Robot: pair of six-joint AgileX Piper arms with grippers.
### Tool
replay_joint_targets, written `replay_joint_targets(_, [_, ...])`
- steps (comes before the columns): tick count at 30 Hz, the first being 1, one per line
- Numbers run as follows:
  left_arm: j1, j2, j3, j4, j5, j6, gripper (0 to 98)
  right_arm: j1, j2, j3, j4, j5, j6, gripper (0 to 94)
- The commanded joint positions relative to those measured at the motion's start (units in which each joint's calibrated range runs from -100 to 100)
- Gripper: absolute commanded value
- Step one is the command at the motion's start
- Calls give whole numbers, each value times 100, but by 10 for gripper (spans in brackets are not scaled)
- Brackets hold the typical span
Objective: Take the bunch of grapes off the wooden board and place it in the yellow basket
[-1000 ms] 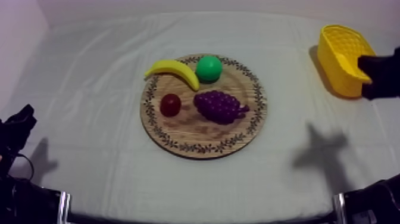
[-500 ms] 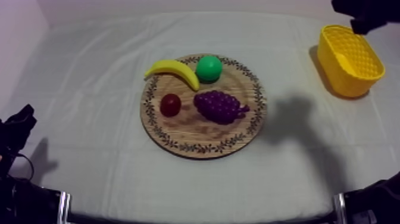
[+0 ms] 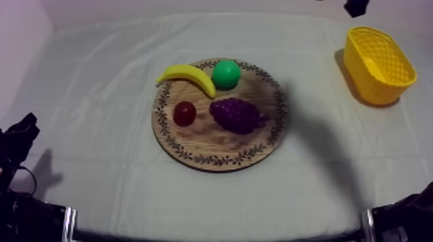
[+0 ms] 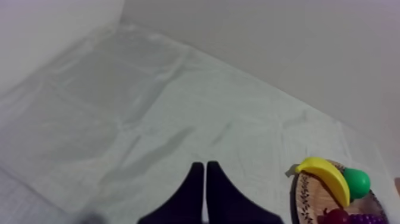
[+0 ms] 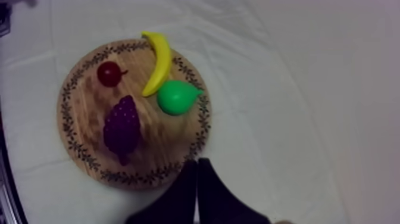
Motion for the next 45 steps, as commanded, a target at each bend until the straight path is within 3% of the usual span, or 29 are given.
replay_joint_targets(1, [-3,5,0,1,-1,0,1,-93,192,9,24,9,14,19])
replay_joint_targets(5, [-3,5,0,1,-1,-2,1,-233,432,18,37,44,44,126])
replay_joint_targets(11, [-3,5,0,1,-1,-3,1,-500,755,17,191,-8,-18,609])
replay_joint_targets(15, [-3,5,0,1,-1,-1,1,-669,1034,-104,285,-25,-109,773])
replay_joint_targets(24, [-3,5,0,1,-1,0,1,-875,1774,-178,319,-189,-88,834])
replay_joint_targets(45, [-3,5,0,1,-1,0,1,-1119,3729,139,464,-1389,7,863])
